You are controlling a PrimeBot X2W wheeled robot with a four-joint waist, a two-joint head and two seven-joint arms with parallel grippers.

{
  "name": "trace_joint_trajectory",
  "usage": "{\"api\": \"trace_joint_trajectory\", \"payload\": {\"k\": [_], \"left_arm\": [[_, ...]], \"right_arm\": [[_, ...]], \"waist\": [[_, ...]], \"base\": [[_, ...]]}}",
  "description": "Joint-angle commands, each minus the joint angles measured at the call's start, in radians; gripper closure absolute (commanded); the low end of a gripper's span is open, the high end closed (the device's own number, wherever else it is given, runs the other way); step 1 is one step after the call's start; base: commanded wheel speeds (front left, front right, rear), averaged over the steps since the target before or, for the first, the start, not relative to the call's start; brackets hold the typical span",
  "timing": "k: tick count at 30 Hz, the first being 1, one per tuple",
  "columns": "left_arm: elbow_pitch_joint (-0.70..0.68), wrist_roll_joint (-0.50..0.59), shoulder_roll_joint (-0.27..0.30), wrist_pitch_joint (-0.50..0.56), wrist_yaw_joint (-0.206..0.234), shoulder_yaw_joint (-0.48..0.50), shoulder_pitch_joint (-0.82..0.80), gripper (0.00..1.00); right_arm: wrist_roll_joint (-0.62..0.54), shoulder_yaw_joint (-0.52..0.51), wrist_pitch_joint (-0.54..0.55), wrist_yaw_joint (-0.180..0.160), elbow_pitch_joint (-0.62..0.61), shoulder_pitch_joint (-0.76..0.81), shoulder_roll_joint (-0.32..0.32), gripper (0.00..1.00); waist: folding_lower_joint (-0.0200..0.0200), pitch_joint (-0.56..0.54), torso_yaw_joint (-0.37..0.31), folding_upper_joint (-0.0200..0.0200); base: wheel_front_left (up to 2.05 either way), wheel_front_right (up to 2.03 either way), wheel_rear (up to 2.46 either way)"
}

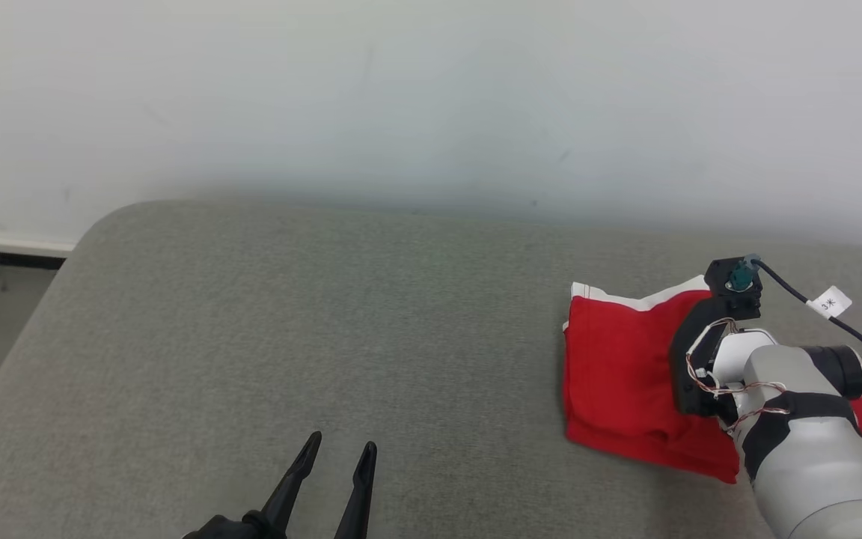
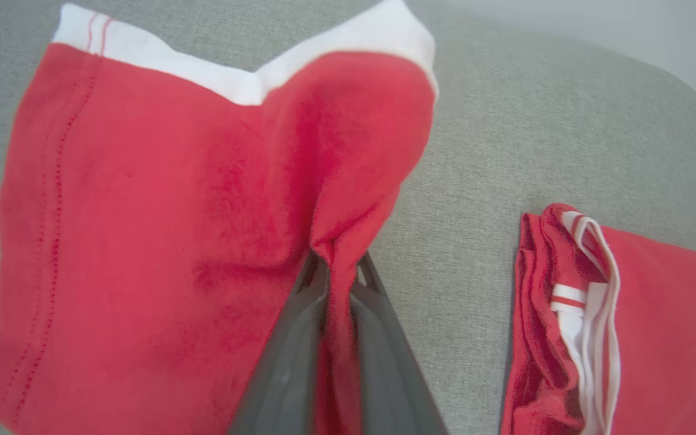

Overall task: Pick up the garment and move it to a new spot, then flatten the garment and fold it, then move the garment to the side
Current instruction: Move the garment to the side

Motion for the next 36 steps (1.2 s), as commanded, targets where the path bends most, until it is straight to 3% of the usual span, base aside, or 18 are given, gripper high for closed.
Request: {"api": "trace_joint_trajectory", "payload": {"k": [1,12,18,22,28,36], "left_arm": [[-0.007,0.004,-0.007,-0.003,0.002,0.001,0.006,0.0],[-0.012,-0.004,0.003,-0.003,0.002,-0.012,-0.014,0.0],[-0.008,-0.007,0.014,-0.003,0.002,-0.021,-0.018,0.0],[-0.011,-0.013,0.026,-0.003,0.002,-0.027,-0.028,0.0],[-0.016,-0.016,0.044,-0.003,0.002,-0.038,-0.037,0.0],[-0.021,-0.015,0.057,-0.003,0.002,-0.064,-0.045,0.0]], "right_arm": [[0.021,0.048,-0.002,0.0,0.013,-0.022,-0.02,1.0],[0.127,0.276,0.025,0.0,0.033,-0.08,-0.115,1.0],[0.246,0.394,0.039,0.0,0.033,-0.074,-0.179,1.0],[0.319,0.527,0.019,0.0,0.033,-0.055,-0.257,1.0],[0.336,0.707,0.01,0.0,0.02,-0.052,-0.387,1.0],[0.387,0.861,-0.014,0.0,-0.013,-0.011,-0.481,1.0]], "waist": [[0.0,-0.026,-0.144,0.0],[0.0,0.008,-0.207,0.0],[0.0,0.03,-0.192,0.0],[0.0,0.048,-0.173,0.0],[0.0,0.069,-0.149,0.0],[0.0,0.102,-0.122,0.0]], "base": [[0.0,0.0,0.0],[0.0,0.0,0.0],[0.0,0.0,0.0],[0.0,0.0,0.0],[0.0,0.0,0.0],[0.0,0.0,0.0]]}}
